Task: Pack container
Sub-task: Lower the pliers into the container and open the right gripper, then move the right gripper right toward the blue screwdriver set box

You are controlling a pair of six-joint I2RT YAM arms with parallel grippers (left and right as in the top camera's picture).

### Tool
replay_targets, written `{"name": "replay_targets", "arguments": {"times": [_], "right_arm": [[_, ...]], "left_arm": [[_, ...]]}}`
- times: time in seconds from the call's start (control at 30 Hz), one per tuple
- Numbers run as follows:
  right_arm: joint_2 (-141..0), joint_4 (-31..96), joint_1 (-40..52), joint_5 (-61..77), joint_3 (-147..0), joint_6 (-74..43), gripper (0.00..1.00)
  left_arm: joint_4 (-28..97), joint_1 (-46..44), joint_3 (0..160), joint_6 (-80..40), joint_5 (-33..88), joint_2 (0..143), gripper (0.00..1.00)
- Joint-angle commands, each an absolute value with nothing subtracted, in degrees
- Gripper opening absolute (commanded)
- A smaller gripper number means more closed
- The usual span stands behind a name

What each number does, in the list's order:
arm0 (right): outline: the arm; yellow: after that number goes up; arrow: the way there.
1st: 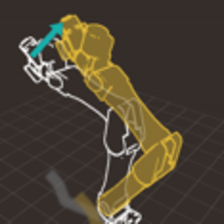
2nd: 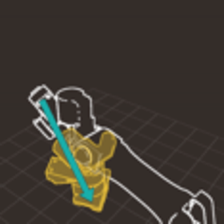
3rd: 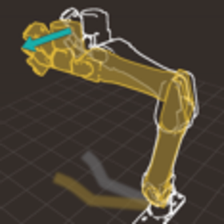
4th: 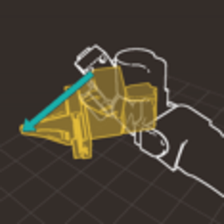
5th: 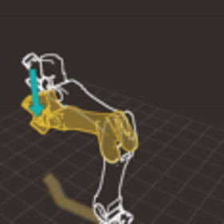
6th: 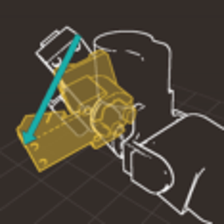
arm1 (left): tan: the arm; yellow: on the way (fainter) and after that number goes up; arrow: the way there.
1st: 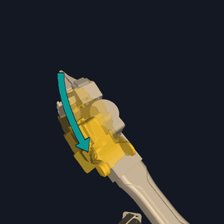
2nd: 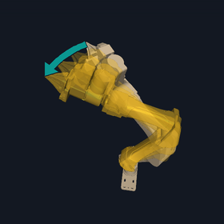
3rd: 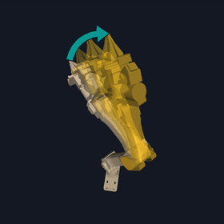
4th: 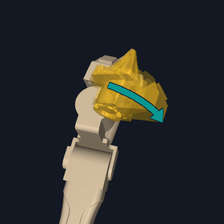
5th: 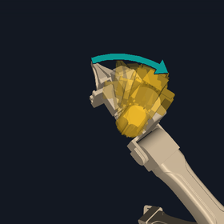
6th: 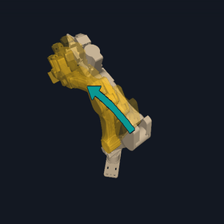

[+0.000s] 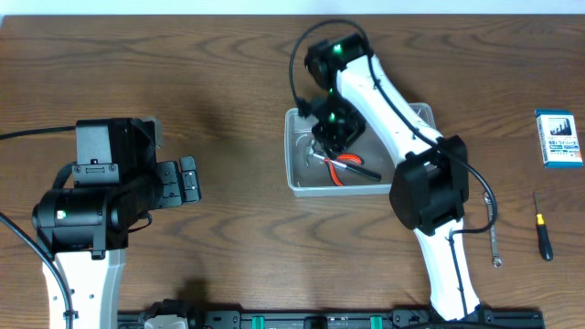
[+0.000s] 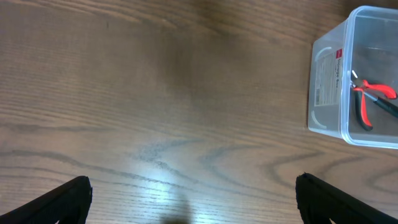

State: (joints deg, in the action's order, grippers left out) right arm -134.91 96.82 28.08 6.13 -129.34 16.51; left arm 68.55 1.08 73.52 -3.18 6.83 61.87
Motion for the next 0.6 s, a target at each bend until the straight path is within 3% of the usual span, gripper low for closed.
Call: {"name": "replay_targets", "arguments": {"times": [0.0, 0.03, 0.07, 0.27, 0.57], "right_arm": [[-132.99, 97.32, 27.51, 1.02, -137.38, 10.28, 0.71], [-131.87, 97.34, 26.89, 1.02, -139.22, 10.33, 0.96], [-130.80, 97.34, 26.39, 1.04, -140.29, 10.28, 0.99], [-120.57, 97.34, 18.70, -4.08, -141.62, 5.98, 0.99], [-113.56, 97.30, -5.21, 2.20, -141.62, 6.00, 0.99]], "left_arm": [[68.53, 1.37, 74.28, -3.68, 5.93, 61.73, 0.98], [68.53, 1.37, 74.28, -3.68, 5.93, 61.73, 0.98], [68.53, 1.37, 74.28, -3.68, 5.93, 61.73, 0.98], [68.53, 1.37, 74.28, -3.68, 5.93, 61.73, 0.98], [68.53, 1.37, 74.28, -3.68, 5.93, 61.73, 0.98]]}}
